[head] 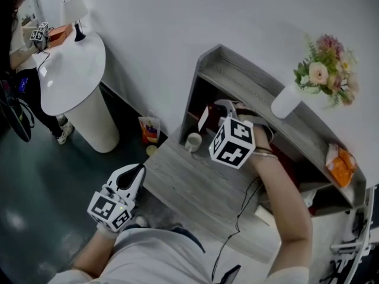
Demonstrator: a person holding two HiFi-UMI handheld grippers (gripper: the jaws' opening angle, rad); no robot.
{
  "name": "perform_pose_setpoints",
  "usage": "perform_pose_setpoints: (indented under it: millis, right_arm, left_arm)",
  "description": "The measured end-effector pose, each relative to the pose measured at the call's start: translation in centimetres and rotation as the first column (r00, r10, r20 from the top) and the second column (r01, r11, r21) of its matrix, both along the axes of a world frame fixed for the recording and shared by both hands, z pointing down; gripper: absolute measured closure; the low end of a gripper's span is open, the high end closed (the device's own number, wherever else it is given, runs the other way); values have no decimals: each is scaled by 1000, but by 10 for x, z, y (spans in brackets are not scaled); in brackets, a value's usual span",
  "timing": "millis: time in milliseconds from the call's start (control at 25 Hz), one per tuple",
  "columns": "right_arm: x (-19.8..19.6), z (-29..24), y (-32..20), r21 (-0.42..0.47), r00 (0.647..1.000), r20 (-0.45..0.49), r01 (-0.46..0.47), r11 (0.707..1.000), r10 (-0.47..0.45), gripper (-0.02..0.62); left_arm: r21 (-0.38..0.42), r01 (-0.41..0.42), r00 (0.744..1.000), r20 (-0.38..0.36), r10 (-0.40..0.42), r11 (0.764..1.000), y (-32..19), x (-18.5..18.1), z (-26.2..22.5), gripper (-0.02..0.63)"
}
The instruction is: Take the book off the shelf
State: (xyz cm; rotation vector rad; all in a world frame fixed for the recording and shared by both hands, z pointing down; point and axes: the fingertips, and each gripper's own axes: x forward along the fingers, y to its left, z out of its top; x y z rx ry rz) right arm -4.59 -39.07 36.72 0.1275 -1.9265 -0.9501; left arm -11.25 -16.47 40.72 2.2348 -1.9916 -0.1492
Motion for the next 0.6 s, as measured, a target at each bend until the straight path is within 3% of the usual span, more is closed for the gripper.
perform_pose_setpoints:
  millis: [360, 600]
  right_arm:
    - [-17, 11, -11, 56, 975, -220, 49, 997, -35, 301]
    - [-18, 28, -14, 90, 907, -415, 110, 990, -63, 290]
  left_arm:
    - [1, 30, 999, -15, -30, 1000, 6, -18, 2, 588]
    - [1, 36, 999, -14, -36, 999, 8, -20, 2, 588]
